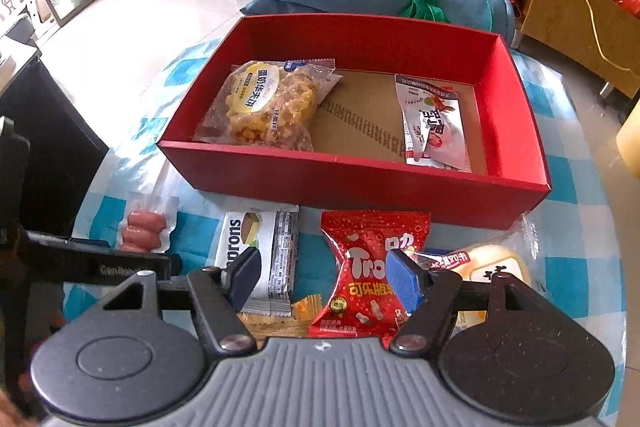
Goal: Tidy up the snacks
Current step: 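Grasp the three-sausage pack with left tool while right tool grasps the Kaprons wafer bar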
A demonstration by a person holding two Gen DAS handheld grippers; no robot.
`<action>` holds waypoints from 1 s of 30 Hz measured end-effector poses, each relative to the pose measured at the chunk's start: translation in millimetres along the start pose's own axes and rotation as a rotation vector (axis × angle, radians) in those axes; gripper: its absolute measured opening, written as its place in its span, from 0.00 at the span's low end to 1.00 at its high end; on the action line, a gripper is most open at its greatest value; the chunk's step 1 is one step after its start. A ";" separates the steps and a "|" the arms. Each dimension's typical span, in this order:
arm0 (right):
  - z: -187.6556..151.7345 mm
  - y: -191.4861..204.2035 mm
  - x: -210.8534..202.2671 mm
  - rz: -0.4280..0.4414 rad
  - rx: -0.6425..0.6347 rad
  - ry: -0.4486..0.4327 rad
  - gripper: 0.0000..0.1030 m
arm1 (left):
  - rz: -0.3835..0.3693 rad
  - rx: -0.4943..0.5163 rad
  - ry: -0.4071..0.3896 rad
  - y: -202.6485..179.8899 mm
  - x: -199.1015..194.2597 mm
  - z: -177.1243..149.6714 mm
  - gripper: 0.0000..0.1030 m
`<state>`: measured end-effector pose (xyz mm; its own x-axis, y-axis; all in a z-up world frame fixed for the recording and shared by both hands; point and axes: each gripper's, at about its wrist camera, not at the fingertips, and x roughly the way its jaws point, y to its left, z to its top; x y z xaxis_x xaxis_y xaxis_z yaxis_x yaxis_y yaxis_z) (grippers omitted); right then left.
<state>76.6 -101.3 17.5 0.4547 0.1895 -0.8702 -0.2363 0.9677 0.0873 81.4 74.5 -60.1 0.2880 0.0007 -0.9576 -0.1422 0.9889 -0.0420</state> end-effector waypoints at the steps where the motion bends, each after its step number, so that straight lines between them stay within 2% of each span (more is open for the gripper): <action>1: 0.4 0.5 1.1 0.001 -0.002 0.003 0.61 | 0.000 0.005 -0.011 -0.2 -1.9 -1.3 0.85; 2: 0.6 1.1 1.7 0.001 -0.004 0.004 0.61 | -0.002 0.007 -0.022 0.0 -4.2 -1.5 0.75; 3: 0.9 1.4 2.4 0.000 -0.007 0.006 0.61 | -0.012 0.013 -0.037 0.9 -7.5 -1.4 0.72; 9: 3.0 -3.0 4.2 0.002 0.015 0.008 0.62 | -0.059 0.019 -0.023 4.9 -13.9 -3.7 0.72; 13: 3.1 -3.0 13.6 0.032 0.046 0.041 0.62 | -0.099 0.035 -0.020 4.4 -15.6 -5.7 0.72; 23: 18.3 10.5 32.4 0.091 0.051 0.074 0.62 | -0.130 0.054 -0.018 5.2 -16.3 -7.9 0.72; 27: 20.2 14.3 45.1 0.122 0.080 0.113 0.65 | -0.133 0.062 -0.022 7.7 -14.0 -5.8 0.72; 30: 18.2 25.1 55.1 0.128 0.048 0.141 0.65 | -0.129 0.071 -0.023 6.3 -14.0 -5.9 0.72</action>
<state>111.4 -63.6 -19.4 0.2977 0.2895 -0.9097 -0.2415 0.9448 0.2216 70.9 79.8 -48.7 0.3215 -0.1243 -0.9387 -0.0358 0.9890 -0.1433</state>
